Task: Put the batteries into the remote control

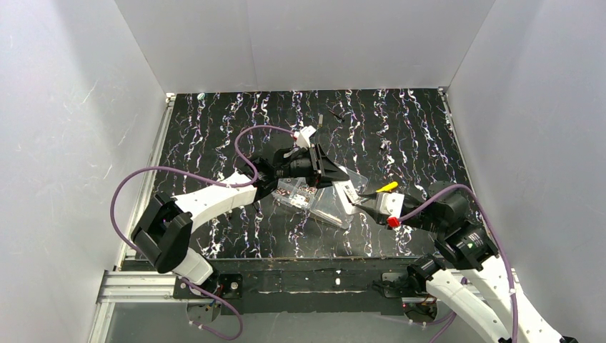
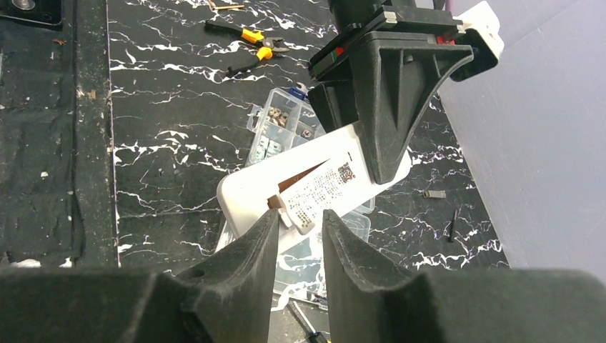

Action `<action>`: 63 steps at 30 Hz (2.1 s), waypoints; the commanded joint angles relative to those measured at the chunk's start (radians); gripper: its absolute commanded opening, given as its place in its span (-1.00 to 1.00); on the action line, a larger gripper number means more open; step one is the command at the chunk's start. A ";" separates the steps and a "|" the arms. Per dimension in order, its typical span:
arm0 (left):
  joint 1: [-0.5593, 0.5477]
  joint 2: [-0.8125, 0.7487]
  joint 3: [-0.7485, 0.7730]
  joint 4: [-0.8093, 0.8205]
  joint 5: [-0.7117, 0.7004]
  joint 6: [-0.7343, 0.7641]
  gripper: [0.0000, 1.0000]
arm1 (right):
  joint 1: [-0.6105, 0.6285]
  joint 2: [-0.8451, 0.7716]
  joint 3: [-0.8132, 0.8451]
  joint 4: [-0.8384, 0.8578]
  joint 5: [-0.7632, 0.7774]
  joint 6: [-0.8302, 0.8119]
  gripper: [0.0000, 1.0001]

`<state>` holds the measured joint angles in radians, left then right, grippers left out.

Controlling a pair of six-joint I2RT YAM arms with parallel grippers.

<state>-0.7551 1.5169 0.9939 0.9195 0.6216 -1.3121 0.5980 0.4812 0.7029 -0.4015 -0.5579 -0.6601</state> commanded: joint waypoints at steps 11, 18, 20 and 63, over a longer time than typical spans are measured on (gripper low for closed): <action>-0.009 -0.008 0.034 0.073 0.056 -0.009 -1.00 | 0.000 -0.024 0.025 -0.042 -0.031 0.014 0.17; -0.009 -0.005 0.030 0.080 0.051 -0.006 -1.00 | 0.000 -0.074 0.027 0.052 -0.005 0.169 0.31; -0.010 -0.006 0.027 0.083 0.047 -0.003 -1.00 | 0.000 -0.092 0.012 0.138 0.027 0.294 0.35; -0.008 0.016 0.064 0.049 0.051 0.027 -1.00 | 0.358 0.387 0.467 -0.397 0.794 1.080 0.47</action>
<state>-0.7612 1.5471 1.0161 0.9287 0.6292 -1.2922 0.9497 0.8650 1.1400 -0.7807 0.2550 0.4484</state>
